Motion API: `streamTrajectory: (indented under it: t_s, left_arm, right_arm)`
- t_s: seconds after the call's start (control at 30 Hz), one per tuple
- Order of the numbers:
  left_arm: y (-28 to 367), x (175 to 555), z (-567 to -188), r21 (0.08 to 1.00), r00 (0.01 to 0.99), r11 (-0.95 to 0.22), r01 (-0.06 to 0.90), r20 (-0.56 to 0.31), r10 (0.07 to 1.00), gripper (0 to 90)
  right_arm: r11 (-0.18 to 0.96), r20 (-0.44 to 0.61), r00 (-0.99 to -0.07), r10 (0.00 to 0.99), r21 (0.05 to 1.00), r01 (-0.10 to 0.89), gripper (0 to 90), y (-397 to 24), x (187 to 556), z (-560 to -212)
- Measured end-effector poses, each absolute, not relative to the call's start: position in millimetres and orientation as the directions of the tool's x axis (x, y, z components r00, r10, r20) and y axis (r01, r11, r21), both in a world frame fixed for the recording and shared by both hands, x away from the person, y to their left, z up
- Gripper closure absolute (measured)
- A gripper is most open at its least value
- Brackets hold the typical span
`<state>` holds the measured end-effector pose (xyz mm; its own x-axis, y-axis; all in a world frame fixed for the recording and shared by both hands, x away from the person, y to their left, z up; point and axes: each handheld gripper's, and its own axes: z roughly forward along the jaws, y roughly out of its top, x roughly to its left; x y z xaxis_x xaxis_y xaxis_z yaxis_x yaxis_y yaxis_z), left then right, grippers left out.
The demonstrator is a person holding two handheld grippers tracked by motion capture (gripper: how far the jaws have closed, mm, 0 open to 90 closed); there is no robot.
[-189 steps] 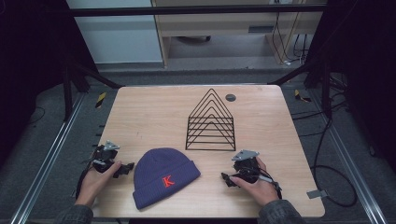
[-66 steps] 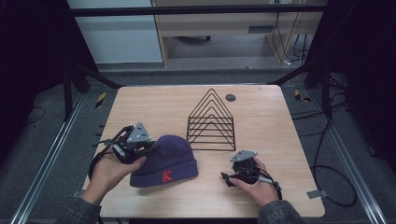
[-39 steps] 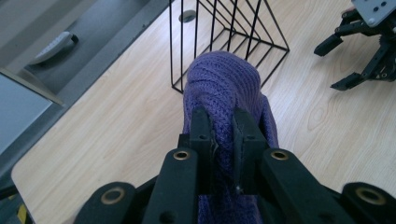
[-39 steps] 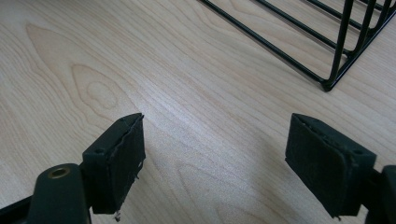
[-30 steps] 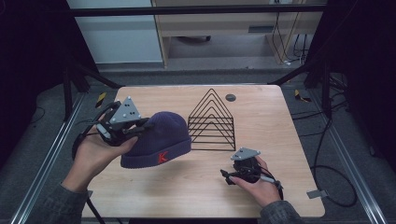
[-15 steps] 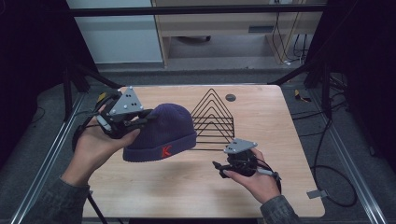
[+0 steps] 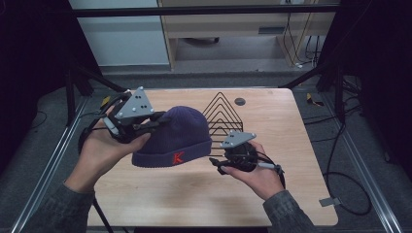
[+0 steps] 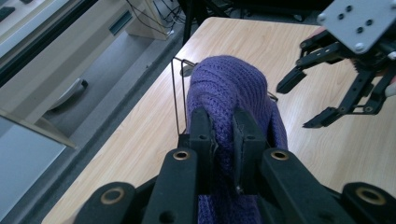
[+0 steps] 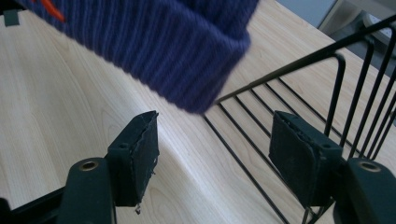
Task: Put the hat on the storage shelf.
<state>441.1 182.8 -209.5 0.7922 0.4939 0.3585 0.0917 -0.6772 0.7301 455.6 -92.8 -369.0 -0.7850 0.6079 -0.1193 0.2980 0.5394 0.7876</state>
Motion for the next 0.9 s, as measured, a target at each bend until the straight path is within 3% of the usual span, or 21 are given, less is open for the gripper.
streamTrajectory:
  t_s: [0.17, 0.33, 0.4, 0.43, 0.47, 0.53, 0.57, 0.9]
  left_arm:
    - [176, 441, -206, 0.729, 0.799, -0.681, 0.071, 0.367, 0.477, 80.3]
    - [170, 441, -204, 0.74, 0.802, -0.67, 0.063, 0.362, 0.475, 80.3]
    - [169, 444, -204, 0.731, 0.803, -0.68, 0.055, 0.372, 0.465, 80.3]
    - [168, 446, -204, 0.735, 0.802, -0.676, 0.062, 0.366, 0.472, 80.3]
    - [167, 448, -205, 0.739, 0.802, -0.671, 0.062, 0.363, 0.474, 80.3]
    - [167, 452, -205, 0.746, 0.806, -0.662, 0.066, 0.352, 0.477, 80.3]
    - [167, 453, -206, 0.756, 0.806, -0.651, 0.067, 0.344, 0.482, 80.3]
    - [165, 474, -196, 0.781, 0.8, -0.619, 0.087, 0.316, 0.511, 80.2]
  right_arm:
    - [0.54, -0.115, -0.797, 0.593, 0.791, 0.288, 32.3, -90, 461, -360]
    - [0.532, -0.102, -0.813, 0.573, 0.801, 0.275, 37.2, -92, 468, -347]
    - [0.53, -0.088, -0.827, 0.555, 0.804, 0.27, 47.0, -92, 471, -343]
    - [0.53, -0.088, -0.827, 0.555, 0.804, 0.27, 47.0, -92, 471, -343]
    - [0.54, -0.094, -0.83, 0.549, 0.798, 0.267, 56.3, -91, 472, -342]
    - [0.542, -0.093, -0.832, 0.546, 0.797, 0.266, 59.6, -92, 473, -341]
    - [0.543, -0.096, -0.835, 0.542, 0.798, 0.26, 68.7, -92, 473, -340]
    - [0.555, -0.122, -0.837, 0.534, 0.797, 0.237, 76.5, -102, 476, -322]
